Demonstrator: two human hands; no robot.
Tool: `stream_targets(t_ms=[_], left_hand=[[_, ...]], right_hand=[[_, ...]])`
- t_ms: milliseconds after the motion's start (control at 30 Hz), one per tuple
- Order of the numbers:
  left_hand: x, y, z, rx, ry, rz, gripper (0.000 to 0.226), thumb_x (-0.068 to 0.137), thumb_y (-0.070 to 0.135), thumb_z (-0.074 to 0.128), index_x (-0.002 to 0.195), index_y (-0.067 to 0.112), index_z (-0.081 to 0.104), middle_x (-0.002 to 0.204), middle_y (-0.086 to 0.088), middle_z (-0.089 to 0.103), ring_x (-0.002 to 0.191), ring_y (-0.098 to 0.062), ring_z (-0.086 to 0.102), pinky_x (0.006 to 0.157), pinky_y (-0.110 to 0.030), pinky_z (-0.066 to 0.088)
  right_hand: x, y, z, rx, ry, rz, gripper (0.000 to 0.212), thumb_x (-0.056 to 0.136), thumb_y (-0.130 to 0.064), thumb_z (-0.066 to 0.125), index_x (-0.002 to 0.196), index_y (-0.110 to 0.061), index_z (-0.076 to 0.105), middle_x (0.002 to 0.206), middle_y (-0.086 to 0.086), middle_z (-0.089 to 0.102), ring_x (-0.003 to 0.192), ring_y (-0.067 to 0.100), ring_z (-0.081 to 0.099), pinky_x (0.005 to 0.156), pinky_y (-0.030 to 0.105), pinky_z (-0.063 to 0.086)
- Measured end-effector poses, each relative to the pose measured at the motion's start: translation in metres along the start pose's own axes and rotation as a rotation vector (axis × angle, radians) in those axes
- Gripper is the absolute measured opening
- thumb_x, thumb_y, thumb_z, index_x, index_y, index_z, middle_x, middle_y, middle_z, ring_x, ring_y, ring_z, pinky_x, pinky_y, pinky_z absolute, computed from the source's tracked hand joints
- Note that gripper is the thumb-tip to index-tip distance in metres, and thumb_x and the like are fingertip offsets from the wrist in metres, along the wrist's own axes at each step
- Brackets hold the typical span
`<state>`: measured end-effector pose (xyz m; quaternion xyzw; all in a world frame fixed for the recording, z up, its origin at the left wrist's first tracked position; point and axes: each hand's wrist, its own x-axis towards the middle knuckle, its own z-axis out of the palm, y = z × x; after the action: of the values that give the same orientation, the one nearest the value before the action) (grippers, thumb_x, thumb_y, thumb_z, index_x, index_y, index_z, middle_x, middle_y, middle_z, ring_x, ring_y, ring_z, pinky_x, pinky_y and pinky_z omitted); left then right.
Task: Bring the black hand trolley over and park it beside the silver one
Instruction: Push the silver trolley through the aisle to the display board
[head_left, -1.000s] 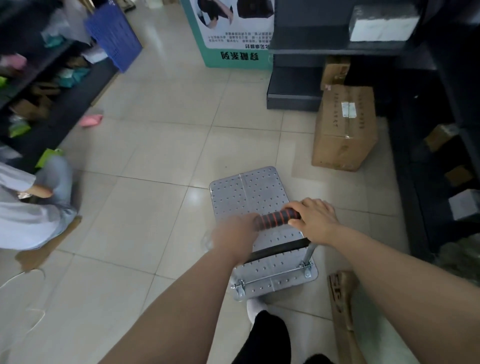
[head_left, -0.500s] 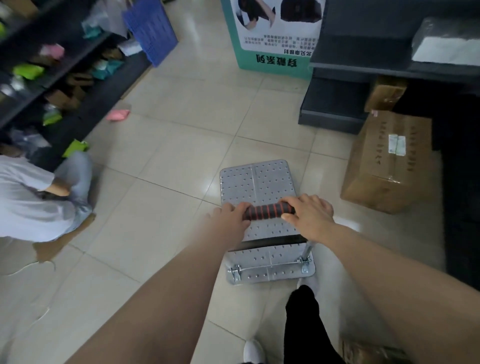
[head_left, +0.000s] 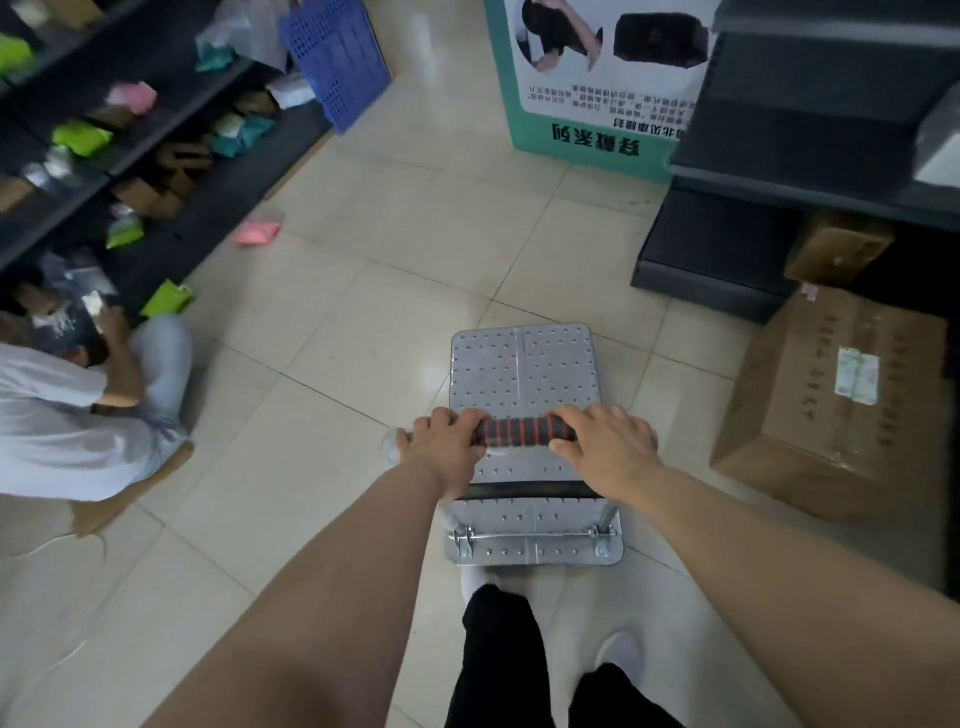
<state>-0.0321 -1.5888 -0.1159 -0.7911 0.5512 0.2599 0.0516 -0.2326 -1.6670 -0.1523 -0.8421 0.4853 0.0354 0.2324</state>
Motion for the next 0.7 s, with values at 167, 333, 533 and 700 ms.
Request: stream_targets(t_ms=[167, 333, 533, 700], left_hand=[[0.058, -0.011, -0.031, 0.006, 0.003, 0.042, 0.032, 0.095, 0.035, 0.043, 0.125, 0.043, 0.038, 0.13, -0.002, 0.038, 0.118, -0.028, 0.037, 0.106, -0.057, 0.018], [0.132, -0.028, -0.072, 0.013, -0.001, 0.104, 0.032, 0.095, 0.034, 0.044, 0.125, 0.043, 0.038, 0.127, -0.003, 0.039, 0.117, -0.029, 0.037, 0.108, -0.059, 0.015], [0.215, -0.052, -0.124, 0.071, -0.01, 0.166, 0.034, 0.095, 0.033, 0.045, 0.126, 0.042, 0.037, 0.127, -0.004, 0.04, 0.116, -0.029, 0.039, 0.107, -0.057, 0.019], [0.28, -0.064, -0.159, 0.135, 0.004, 0.182, 0.035, 0.095, 0.035, 0.045, 0.128, 0.042, 0.035, 0.128, -0.005, 0.04, 0.115, -0.028, 0.04, 0.106, -0.055, 0.023]], right_hand=[[0.055, -0.006, -0.018, 0.004, 0.021, 0.036, 0.033, 0.09, -0.052, 0.043, 0.121, -0.048, 0.035, 0.105, -0.005, 0.054, 0.105, 0.021, 0.047, 0.094, 0.046, 0.035], [0.126, -0.021, -0.04, -0.01, 0.013, 0.1, 0.032, 0.091, -0.05, 0.042, 0.122, -0.046, 0.035, 0.106, -0.004, 0.055, 0.105, 0.02, 0.047, 0.096, 0.045, 0.036], [0.209, -0.042, -0.059, 0.017, 0.029, 0.164, 0.031, 0.09, -0.051, 0.043, 0.12, -0.045, 0.038, 0.096, -0.007, 0.049, 0.101, 0.02, 0.047, 0.095, 0.045, 0.036], [0.276, -0.048, -0.066, 0.019, 0.081, 0.187, 0.032, 0.089, -0.054, 0.042, 0.12, -0.046, 0.037, 0.106, -0.004, 0.054, 0.105, 0.021, 0.048, 0.092, 0.044, 0.036]])
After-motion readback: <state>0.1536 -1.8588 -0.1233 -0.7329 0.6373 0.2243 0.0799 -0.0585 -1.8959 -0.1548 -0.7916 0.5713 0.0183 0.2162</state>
